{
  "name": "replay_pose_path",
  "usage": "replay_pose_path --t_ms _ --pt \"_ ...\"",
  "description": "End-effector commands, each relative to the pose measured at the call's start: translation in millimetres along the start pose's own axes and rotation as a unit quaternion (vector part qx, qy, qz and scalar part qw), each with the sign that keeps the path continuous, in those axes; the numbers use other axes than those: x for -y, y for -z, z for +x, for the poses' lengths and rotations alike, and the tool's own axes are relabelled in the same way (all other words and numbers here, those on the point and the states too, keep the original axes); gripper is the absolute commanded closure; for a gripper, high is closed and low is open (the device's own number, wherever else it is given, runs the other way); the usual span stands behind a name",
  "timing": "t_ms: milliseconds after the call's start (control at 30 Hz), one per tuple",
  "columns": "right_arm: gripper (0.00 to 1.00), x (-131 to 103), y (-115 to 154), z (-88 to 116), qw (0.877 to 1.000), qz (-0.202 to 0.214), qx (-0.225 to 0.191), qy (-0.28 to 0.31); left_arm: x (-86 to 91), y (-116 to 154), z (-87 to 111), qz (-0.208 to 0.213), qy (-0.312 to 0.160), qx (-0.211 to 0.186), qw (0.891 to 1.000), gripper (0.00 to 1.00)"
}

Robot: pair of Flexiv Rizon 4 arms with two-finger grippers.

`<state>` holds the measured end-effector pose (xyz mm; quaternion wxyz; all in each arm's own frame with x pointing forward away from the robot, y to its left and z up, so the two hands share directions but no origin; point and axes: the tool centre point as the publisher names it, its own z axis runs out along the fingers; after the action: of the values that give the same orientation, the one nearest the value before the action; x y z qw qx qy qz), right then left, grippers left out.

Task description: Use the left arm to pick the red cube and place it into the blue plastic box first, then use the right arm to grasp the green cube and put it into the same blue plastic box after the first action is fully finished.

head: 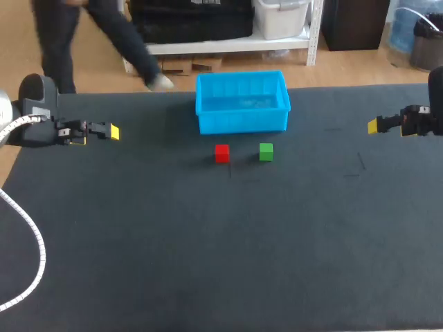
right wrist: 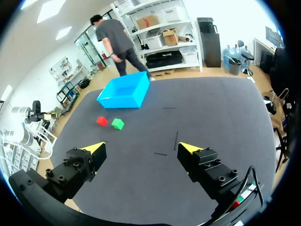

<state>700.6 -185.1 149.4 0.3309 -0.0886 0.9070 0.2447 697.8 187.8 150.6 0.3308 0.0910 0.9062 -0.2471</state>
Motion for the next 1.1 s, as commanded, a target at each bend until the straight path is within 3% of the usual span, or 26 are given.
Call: replay_pose_path --t_ms 33,167,367,600,867,1000,1067,1100 --pt "0.0 0 0 0 1.0 -0.001 0.0 0.0 0.1 -1 -0.2 0.0 0.0 0.0 1.0 0.0" --pt "0.0 0 0 0 1.0 -0.001 0.0 0.0 2.9 -3 0.4 -0.002 -0.011 -0.005 1.0 0.0" --pt "0.0 0 0 0 1.0 -0.001 0.0 0.0 27.8 -23 6.7 -0.094 -0.083 -0.011 0.992 0.0" --pt "0.0 0 0 0 1.0 -0.001 0.0 0.0 46.3 -36 9.1 -0.111 -0.097 -0.043 0.988 0.0" --pt "0.0 0 0 0 1.0 -0.001 0.0 0.0 69.1 -42 -4.1 -0.155 -0.099 -0.073 0.98 0.0" --pt "0.0 0 0 0 1.0 -0.001 0.0 0.0 79.5 -45 0.4 -0.164 -0.087 -0.088 0.979 0.0" --pt "0.0 0 0 0 1.0 -0.001 0.0 0.0 85.2 -46 3.3 -0.142 -0.074 -0.091 0.983 0.0" --pt "0.0 0 0 0 1.0 -0.001 0.0 0.0 89.6 -44 3.9 -0.111 -0.067 -0.086 0.988 0.0"
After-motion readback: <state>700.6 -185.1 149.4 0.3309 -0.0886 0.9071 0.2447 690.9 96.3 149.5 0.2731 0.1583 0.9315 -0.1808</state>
